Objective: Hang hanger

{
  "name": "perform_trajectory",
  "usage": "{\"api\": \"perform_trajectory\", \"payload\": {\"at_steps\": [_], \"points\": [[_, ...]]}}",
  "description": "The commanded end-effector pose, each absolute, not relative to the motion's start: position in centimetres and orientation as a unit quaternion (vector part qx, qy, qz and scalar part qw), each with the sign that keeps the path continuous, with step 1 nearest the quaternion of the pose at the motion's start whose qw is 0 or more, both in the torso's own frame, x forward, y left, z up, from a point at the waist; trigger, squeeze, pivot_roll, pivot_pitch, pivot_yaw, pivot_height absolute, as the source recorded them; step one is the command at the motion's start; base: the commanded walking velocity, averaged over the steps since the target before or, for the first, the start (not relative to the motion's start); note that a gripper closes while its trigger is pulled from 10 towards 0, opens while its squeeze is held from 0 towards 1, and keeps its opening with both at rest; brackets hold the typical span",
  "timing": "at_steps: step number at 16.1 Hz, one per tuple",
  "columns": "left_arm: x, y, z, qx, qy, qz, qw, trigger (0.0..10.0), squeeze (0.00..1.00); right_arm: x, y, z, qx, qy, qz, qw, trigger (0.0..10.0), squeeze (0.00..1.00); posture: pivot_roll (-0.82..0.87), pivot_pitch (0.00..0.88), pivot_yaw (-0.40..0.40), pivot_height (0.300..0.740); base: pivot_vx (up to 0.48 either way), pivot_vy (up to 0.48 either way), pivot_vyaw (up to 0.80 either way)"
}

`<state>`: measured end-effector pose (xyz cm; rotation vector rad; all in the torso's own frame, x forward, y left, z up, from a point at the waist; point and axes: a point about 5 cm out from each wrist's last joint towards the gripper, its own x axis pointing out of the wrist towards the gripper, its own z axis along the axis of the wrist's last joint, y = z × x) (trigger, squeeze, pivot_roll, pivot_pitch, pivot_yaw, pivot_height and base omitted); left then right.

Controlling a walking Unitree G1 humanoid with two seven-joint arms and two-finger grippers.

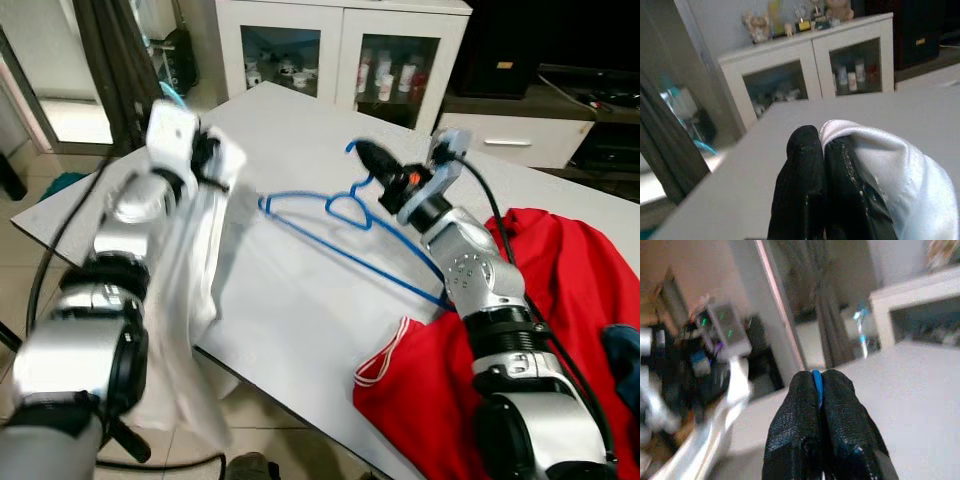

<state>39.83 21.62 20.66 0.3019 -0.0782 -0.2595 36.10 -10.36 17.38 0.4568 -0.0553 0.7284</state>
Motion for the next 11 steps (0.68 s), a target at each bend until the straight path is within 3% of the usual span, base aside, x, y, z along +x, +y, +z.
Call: {"api": "perform_trajectory", "payload": {"at_steps": [1,4,7,11], "points": [[40.3,21.2,22.4,0.173,-0.055,-0.142,0.973,10.0,0.00,36.0,-10.6,17.4,0.199,-0.015,0.364,0.910,10.0,0.00,0.04,0.000,-0.010,0.740,0.000,0.000,0.00],[40.3,21.6,22.0,0.184,-0.042,-0.141,0.972,10.0,0.00,35.8,-12.2,18.1,0.194,-0.026,0.382,0.903,10.0,0.00,0.04,0.000,0.001,0.740,0.000,0.000,0.00],[40.0,21.0,20.5,0.186,-0.028,-0.156,0.970,10.0,0.00,32.9,-13.2,20.1,0.237,-0.054,0.504,0.829,10.0,0.00,0.03,0.000,0.005,0.740,0.000,0.000,0.00],[40.0,20.6,19.7,0.174,-0.022,-0.156,0.972,10.0,0.00,30.7,-12.5,20.1,0.243,-0.045,0.581,0.776,10.0,0.00,0.02,0.000,0.006,0.740,0.000,0.000,0.00]]}}
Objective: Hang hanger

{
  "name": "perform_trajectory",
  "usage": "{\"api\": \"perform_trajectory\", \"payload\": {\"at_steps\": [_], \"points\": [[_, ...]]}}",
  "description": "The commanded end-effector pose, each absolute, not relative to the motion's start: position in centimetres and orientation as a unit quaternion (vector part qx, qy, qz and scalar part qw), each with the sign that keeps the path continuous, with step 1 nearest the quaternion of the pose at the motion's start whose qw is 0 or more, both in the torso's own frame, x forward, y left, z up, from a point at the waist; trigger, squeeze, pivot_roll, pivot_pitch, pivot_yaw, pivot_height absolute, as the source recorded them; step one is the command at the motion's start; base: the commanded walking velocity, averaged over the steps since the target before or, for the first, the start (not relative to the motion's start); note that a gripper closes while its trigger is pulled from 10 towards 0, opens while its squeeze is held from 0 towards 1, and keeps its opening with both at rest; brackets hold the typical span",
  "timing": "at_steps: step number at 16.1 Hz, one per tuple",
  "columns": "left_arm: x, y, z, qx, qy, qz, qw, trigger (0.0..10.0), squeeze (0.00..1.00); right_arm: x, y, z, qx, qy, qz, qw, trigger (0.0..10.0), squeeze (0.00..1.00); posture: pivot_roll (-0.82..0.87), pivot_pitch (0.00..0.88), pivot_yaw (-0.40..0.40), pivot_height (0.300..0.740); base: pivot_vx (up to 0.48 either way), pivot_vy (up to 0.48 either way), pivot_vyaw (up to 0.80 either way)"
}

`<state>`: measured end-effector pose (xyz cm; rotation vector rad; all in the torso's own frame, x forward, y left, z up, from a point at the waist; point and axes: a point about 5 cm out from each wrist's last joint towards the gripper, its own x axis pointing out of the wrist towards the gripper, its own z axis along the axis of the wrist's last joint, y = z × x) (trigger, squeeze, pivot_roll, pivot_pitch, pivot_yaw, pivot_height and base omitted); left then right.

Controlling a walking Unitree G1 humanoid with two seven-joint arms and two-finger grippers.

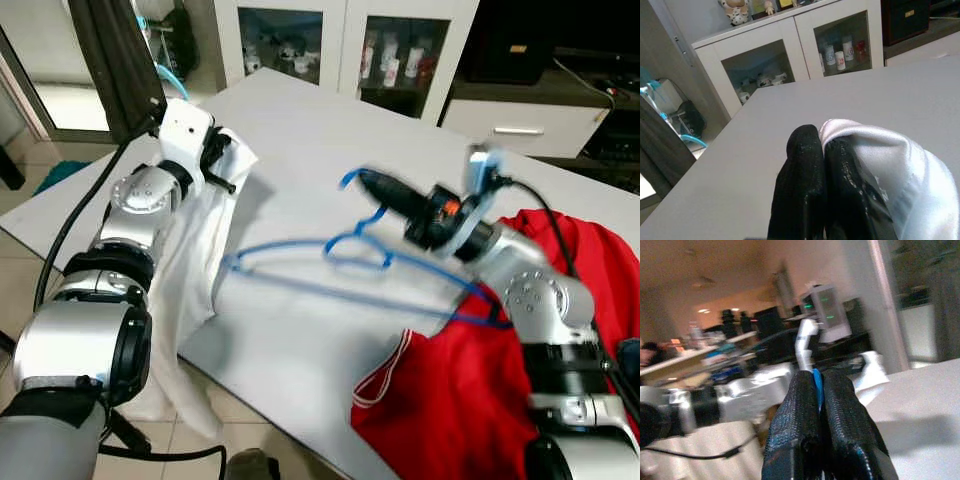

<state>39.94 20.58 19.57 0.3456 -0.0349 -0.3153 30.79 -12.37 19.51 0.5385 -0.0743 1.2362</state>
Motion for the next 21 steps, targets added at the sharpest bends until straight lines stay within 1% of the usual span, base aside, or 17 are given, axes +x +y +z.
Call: {"api": "perform_trajectory", "payload": {"at_steps": [1,2,5,7,8,9,10,11,12,13,14,15,16,17,18,21], "points": [[39.9,20.4,19.4,0.173,-0.019,-0.159,0.972,10.0,0.00,29.9,-11.9,20.3,0.248,-0.043,0.603,0.757,10.0,0.00,0.02,0.000,0.005,0.740,0.000,0.000,0.00],[39.9,20.3,19.3,0.173,-0.018,-0.160,0.972,10.0,0.00,29.6,-11.5,20.3,0.250,-0.040,0.610,0.751,10.0,0.00,0.02,0.000,0.006,0.740,0.000,0.000,0.00],[39.9,19.9,19.3,0.179,-0.017,-0.166,0.970,10.0,0.00,28.7,-9.2,19.9,0.268,-0.017,0.629,0.730,10.0,0.00,0.03,0.000,0.008,0.740,0.000,0.000,0.00],[39.9,19.8,19.2,0.180,-0.015,-0.169,0.969,10.0,0.00,28.7,-8.2,19.9,0.270,-0.014,0.630,0.728,10.0,0.00,0.02,0.000,0.013,0.740,0.000,0.000,0.00],[40.0,19.6,19.1,0.181,-0.015,-0.172,0.968,10.0,0.00,28.8,-6.9,19.3,0.268,0.004,0.622,0.736,10.0,0.00,0.02,0.000,0.014,0.740,0.000,0.000,0.00],[40.0,19.4,19.1,0.181,-0.016,-0.174,0.968,10.0,0.00,29.3,-6.2,18.7,0.267,0.026,0.601,0.753,10.0,0.00,0.02,0.000,0.014,0.740,0.000,0.000,0.00],[40.0,19.0,19.2,0.176,-0.021,-0.178,0.968,10.0,0.00,30.4,-5.4,17.3,0.261,0.061,0.548,0.793,10.0,0.00,0.02,0.000,0.014,0.740,0.000,0.000,0.00],[40.1,18.9,19.2,0.175,-0.022,-0.179,0.968,10.0,0.00,30.6,-5.2,17.0,0.264,0.069,0.536,0.799,10.0,0.00,0.02,0.000,0.014,0.740,0.000,0.000,0.00],[40.1,18.6,19.3,0.172,-0.026,-0.182,0.968,10.0,0.00,31.0,-4.9,16.4,0.263,0.082,0.510,0.815,10.0,0.00,0.02,0.000,0.014,0.740,0.000,0.000,0.00],[40.1,18.5,19.3,0.171,-0.028,-0.183,0.968,10.0,0.00,31.1,-4.8,16.4,0.264,0.083,0.504,0.818,10.0,0.00,0.02,0.000,0.014,0.740,0.000,0.000,0.00],[40.1,18.2,19.3,0.167,-0.033,-0.186,0.968,10.0,0.00,31.7,-4.5,16.1,0.270,0.093,0.471,0.835,10.0,0.00,0.02,0.000,0.014,0.740,0.000,0.000,0.00],[40.1,17.8,19.3,0.161,-0.038,-0.188,0.968,10.0,0.00,32.6,-4.5,15.6,0.277,0.108,0.418,0.858,10.0,0.00,0.02,0.000,0.014,0.740,0.000,0.000,0.00],[40.1,17.5,19.3,0.158,-0.042,-0.190,0.968,10.0,0.00,33.4,-4.7,15.2,0.279,0.119,0.378,0.875,10.0,0.00,0.02,0.000,0.014,0.740,0.000,0.000,0.00],[40.1,17.4,19.4,0.157,-0.045,-0.190,0.968,10.0,0.00,33.8,-5.0,15.0,0.279,0.123,0.352,0.885,10.0,0.00,0.02,0.000,0.014,0.740,0.000,0.000,0.00],[40.2,17.0,19.6,0.153,-0.055,-0.187,0.969,10.0,0.00,34.8,-5.9,14.6,0.277,0.130,0.290,0.907,10.0,0.00,0.02,0.000,0.014,0.740,0.000,0.000,0.00],[40.3,16.7,20.2,0.147,-0.077,-0.180,0.969,10.0,0.00,35.7,-7.0,14.6,0.263,0.130,0.226,0.929,10.0,0.00,0.03,0.000,0.022,0.740,0.000,0.000,0.00]]}}
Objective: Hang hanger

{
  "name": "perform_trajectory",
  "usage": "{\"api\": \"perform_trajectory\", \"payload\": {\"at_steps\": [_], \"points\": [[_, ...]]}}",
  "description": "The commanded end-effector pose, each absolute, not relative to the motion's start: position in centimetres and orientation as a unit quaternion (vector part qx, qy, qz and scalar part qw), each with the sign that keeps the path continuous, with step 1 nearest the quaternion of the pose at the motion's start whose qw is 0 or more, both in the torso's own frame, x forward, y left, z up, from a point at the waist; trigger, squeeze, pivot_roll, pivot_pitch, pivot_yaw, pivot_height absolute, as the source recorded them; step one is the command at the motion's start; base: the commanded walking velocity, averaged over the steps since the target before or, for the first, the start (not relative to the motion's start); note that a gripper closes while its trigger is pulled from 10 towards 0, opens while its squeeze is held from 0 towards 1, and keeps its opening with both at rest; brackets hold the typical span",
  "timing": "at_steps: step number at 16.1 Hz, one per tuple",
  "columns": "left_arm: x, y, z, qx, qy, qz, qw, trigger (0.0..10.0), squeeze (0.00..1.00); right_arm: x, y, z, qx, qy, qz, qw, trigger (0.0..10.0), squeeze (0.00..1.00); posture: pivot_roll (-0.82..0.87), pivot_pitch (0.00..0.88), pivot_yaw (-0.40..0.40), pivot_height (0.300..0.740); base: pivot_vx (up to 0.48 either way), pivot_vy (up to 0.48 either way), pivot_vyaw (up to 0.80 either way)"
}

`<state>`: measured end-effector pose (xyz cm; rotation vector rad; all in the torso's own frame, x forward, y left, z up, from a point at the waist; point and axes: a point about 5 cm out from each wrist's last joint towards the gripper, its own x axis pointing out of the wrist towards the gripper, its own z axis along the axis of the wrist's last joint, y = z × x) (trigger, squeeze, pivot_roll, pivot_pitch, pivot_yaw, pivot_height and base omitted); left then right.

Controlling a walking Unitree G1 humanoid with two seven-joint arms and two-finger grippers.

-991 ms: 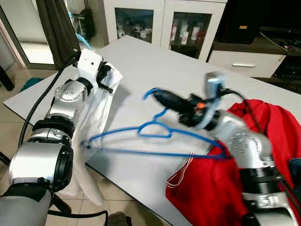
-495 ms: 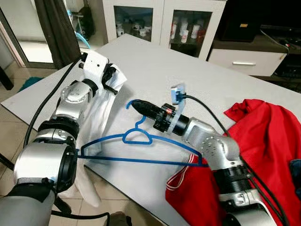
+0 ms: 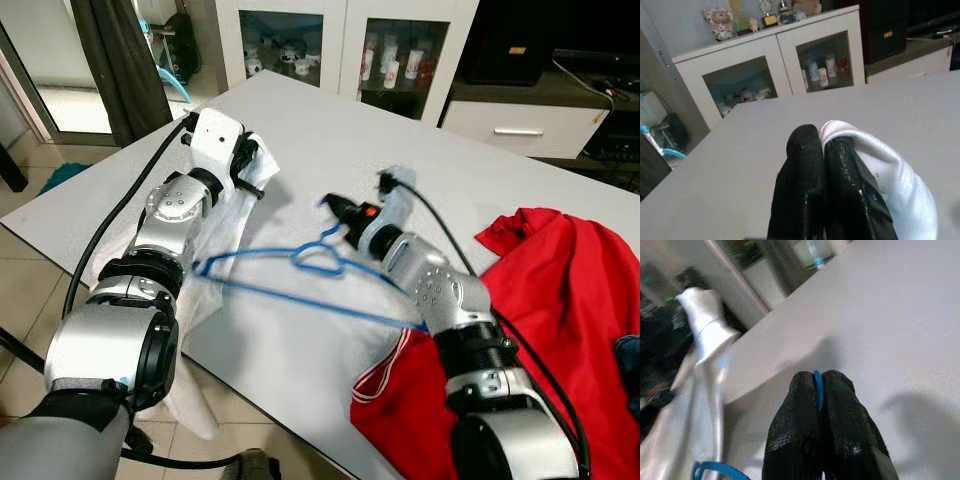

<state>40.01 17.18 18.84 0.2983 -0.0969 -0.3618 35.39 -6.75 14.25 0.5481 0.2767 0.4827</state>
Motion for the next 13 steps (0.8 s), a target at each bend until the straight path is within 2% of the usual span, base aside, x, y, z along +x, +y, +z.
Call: {"api": "perform_trajectory", "payload": {"at_steps": [1,3,5,8,11,13], "points": [[40.3,16.5,20.5,0.146,-0.085,-0.180,0.969,10.0,0.00,35.9,-7.3,14.4,0.258,0.134,0.207,0.934,10.0,0.00,0.03,0.000,0.022,0.740,0.000,0.000,0.00],[40.4,16.3,20.9,0.140,-0.099,-0.181,0.969,10.0,0.00,36.2,-7.6,14.2,0.251,0.139,0.185,0.940,10.0,0.00,0.03,0.000,0.023,0.740,0.000,0.000,0.00],[40.3,15.8,20.9,0.142,-0.102,-0.190,0.966,10.0,0.00,36.2,-6.7,14.8,0.276,0.129,0.203,0.931,10.0,0.00,0.04,0.000,0.024,0.740,0.000,0.000,0.00],[40.2,15.0,20.7,0.146,-0.111,-0.202,0.962,10.0,0.00,36.4,-6.5,15.3,0.277,0.121,0.194,0.933,10.0,0.00,0.04,0.000,0.024,0.740,0.000,0.000,0.00],[39.8,14.1,20.7,0.164,-0.142,-0.214,0.953,10.0,0.00,36.8,-6.8,16.0,0.295,0.103,0.173,0.934,10.0,0.00,0.04,0.000,0.024,0.740,0.000,0.000,0.00],[39.3,13.2,21.5,0.189,-0.191,-0.224,0.937,10.0,0.00,36.9,-6.7,16.9,0.315,0.085,0.169,0.930,10.0,0.00,0.04,0.000,0.024,0.740,0.000,0.000,0.00]]}}
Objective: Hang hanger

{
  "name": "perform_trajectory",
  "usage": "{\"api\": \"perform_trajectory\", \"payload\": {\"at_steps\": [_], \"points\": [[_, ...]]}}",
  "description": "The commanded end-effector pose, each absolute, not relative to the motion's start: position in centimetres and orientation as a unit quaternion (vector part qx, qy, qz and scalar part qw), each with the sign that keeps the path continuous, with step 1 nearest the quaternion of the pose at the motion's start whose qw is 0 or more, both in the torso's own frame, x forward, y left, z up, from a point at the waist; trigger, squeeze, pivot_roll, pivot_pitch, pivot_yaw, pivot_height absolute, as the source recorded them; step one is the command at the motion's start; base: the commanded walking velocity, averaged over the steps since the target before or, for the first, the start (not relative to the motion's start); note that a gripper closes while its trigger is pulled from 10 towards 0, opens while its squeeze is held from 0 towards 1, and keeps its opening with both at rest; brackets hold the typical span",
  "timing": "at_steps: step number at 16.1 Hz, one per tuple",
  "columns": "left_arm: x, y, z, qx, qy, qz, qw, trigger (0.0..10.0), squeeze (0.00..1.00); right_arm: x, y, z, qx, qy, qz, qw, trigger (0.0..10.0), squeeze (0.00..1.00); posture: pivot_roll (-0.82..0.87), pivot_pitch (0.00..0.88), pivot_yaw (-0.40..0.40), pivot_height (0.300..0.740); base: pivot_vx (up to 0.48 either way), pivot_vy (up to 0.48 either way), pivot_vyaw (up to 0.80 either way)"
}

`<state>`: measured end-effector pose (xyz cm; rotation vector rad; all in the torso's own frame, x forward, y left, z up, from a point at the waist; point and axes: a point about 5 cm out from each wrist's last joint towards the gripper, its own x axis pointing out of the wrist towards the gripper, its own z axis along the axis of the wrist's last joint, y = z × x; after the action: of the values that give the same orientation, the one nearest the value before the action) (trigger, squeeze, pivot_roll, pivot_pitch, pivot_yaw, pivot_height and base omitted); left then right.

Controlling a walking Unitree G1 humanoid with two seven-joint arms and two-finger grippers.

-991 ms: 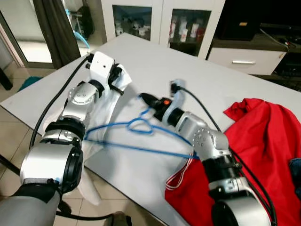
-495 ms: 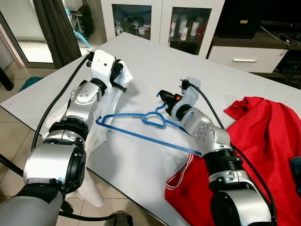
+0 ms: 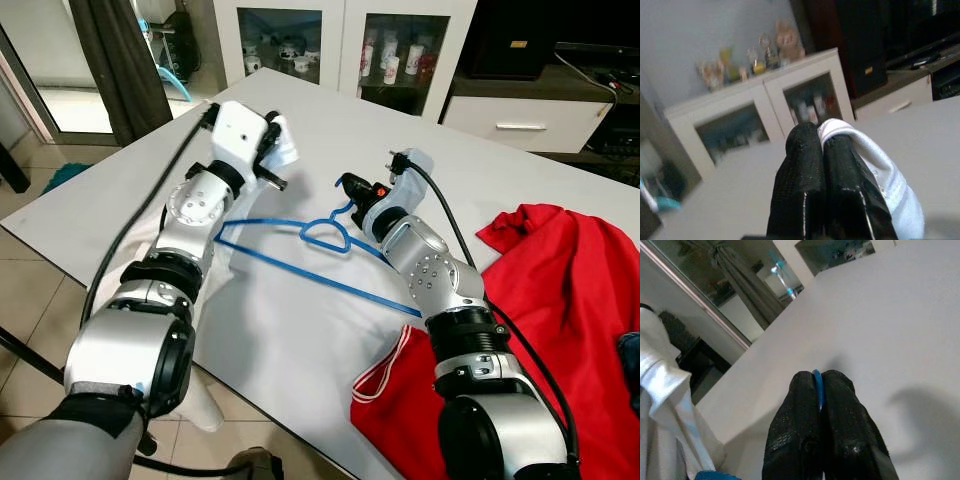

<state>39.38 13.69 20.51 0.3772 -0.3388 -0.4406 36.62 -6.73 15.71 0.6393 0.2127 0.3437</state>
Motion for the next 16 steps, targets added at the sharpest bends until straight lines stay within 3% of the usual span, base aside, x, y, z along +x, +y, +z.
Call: {"api": "perform_trajectory", "payload": {"at_steps": [1,8,16], "points": [[39.2,12.5,22.2,0.220,-0.219,-0.227,0.923,10.0,0.00,37.0,-6.8,17.3,0.321,0.073,0.161,0.930,10.0,0.00,0.05,0.000,0.018,0.740,0.000,0.000,0.00],[39.2,9.8,27.2,0.265,-0.325,-0.213,0.882,10.0,0.00,38.0,-9.4,19.4,0.343,0.007,0.082,0.936,10.0,0.00,0.05,0.000,0.017,0.740,0.000,0.000,0.00],[39.1,8.7,30.4,0.233,-0.379,-0.204,0.872,10.0,0.00,38.7,-13.1,21.4,0.343,-0.069,-0.022,0.936,10.0,0.00,0.06,0.000,0.019,0.740,0.000,0.000,0.00]]}}
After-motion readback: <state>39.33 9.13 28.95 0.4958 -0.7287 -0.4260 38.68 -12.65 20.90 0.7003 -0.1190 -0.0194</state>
